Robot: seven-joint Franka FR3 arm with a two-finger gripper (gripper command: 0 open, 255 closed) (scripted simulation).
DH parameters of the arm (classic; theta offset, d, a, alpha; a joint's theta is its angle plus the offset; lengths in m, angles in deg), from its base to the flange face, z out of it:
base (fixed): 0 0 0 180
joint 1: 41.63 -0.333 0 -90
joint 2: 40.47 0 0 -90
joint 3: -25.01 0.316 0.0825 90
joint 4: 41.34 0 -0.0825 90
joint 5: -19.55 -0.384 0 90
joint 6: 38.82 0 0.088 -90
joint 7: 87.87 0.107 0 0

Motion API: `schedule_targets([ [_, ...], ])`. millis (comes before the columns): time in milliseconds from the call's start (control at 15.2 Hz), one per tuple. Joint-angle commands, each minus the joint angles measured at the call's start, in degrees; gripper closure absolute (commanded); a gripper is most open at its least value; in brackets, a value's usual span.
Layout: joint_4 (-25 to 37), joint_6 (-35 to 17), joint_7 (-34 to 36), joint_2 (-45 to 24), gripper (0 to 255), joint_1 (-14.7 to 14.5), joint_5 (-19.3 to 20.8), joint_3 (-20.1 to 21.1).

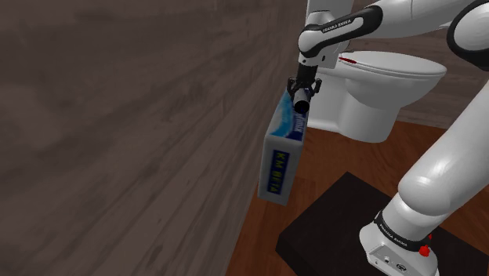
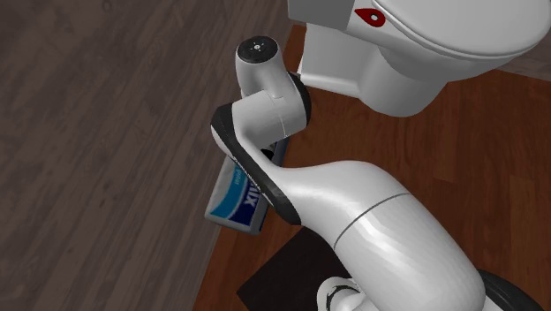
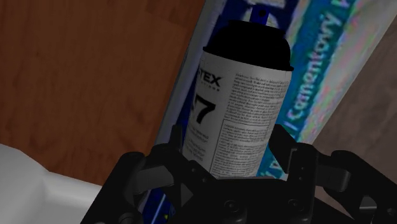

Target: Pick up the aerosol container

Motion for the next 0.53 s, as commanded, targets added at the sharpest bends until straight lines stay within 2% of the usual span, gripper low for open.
schedule_targets([
  [0,0.6,0.8,-0.1,0.0,255,0.0,0.0,0.0],
  [462,4.9,6.1,-0.1,1.0,255,0.0,0.1,0.0],
])
